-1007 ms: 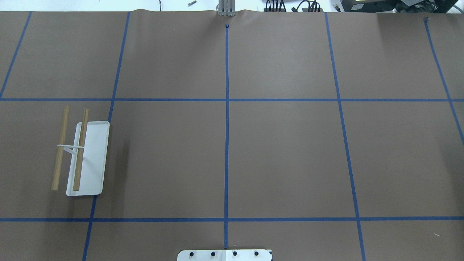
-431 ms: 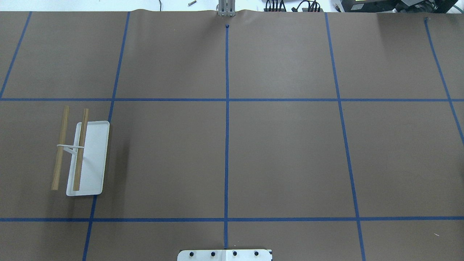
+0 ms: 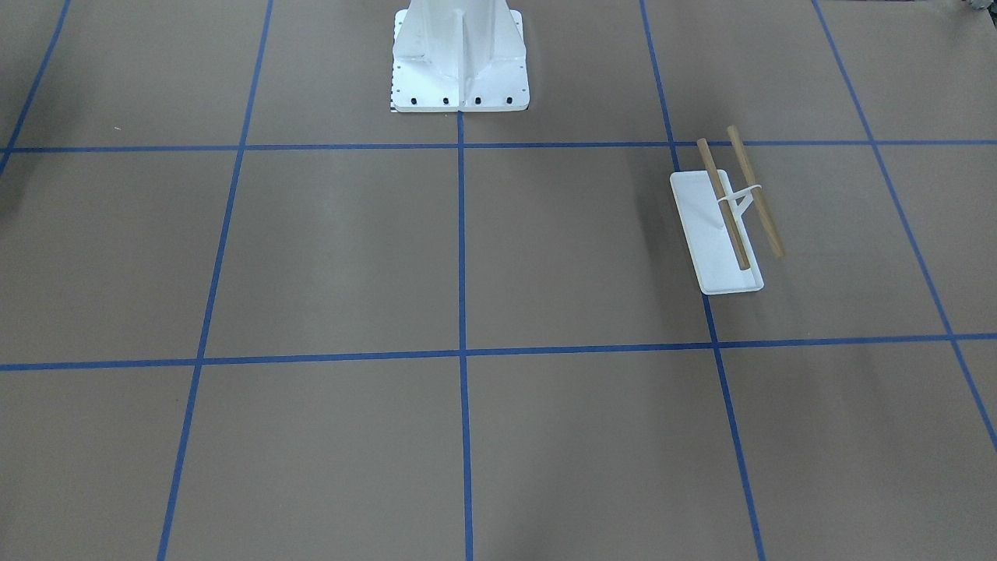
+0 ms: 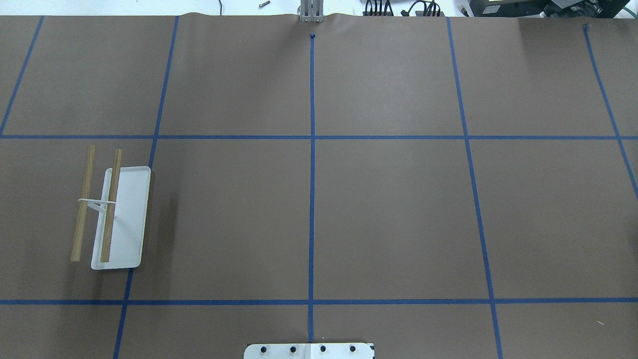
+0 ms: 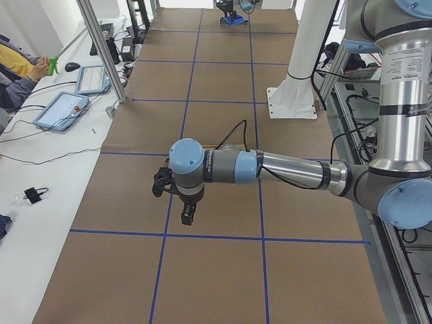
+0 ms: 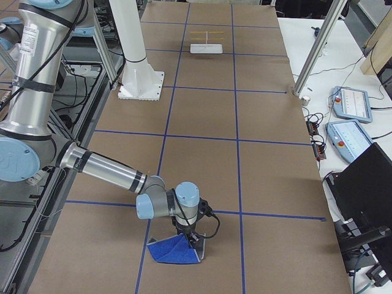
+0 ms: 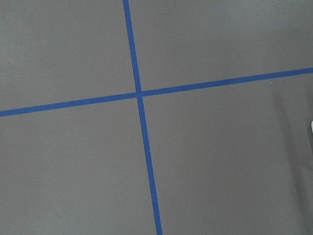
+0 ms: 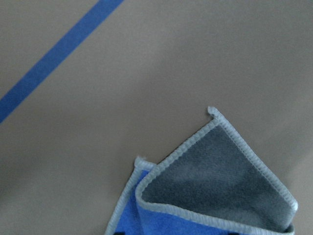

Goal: Hang towel on rack

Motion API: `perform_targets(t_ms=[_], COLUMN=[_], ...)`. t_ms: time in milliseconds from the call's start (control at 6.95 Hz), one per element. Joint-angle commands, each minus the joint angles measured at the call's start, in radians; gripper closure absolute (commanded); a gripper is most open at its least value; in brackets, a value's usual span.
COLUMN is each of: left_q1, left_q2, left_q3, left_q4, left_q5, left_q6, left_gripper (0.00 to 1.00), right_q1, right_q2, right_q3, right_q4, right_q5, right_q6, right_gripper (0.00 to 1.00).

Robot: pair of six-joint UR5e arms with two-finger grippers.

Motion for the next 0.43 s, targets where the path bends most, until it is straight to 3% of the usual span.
perform_targets(t_ms=[0,288], left_q1=[0.000,0.002], left_q2=[0.000,0.000], left_q3=[0.057,0.063], left_q4=[-0.076,-0.081], left_q5=[0.000,0.000], left_q6=[-0.003,-0.003], left_gripper=[0.02,0.02], right_q1=[0.011,0.015], right_q2=[-0.021,-0.046], right_q3=[0.012,0.013], right_q4=[0.000,0.003], right_q5=[0.009,-0.003], right_q6=[-0.038,-0.095], right_gripper=[0.25,0.25])
